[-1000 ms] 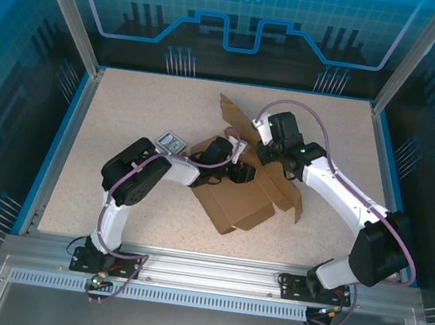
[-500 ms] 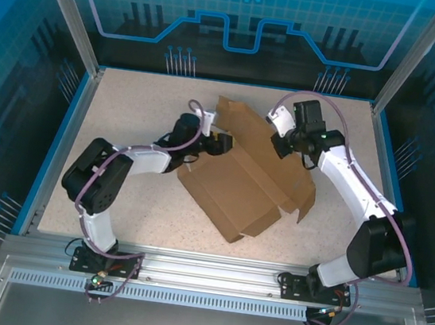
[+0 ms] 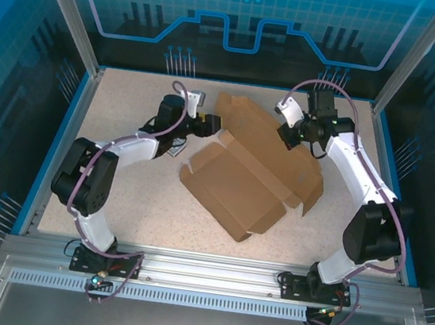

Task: Fold the paper box

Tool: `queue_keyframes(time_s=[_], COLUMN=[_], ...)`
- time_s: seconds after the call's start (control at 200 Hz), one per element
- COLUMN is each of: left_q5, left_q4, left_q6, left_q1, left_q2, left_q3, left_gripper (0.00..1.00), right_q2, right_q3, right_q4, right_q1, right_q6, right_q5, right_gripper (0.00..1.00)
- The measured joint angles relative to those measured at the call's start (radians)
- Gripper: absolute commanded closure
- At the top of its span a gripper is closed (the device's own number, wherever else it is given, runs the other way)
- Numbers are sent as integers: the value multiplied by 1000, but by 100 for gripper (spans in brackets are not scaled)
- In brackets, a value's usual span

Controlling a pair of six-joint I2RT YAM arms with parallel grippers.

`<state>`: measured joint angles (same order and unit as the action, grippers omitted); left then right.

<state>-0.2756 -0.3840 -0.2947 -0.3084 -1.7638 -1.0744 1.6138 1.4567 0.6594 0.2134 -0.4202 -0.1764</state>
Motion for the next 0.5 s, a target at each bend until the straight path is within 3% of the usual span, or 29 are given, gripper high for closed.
queue_keyframes(time_s=[0.5], left_q5=[-5], left_q4=[208], left_q6=[58], left_q1=[-55], left_q2=[-274], left_q3=[-221], left_gripper=[31], right_q2=[59], right_q3=[42], right_q4=[37], right_q1=[-25], right_q6=[18], right_q5=[-59], right_gripper=[100])
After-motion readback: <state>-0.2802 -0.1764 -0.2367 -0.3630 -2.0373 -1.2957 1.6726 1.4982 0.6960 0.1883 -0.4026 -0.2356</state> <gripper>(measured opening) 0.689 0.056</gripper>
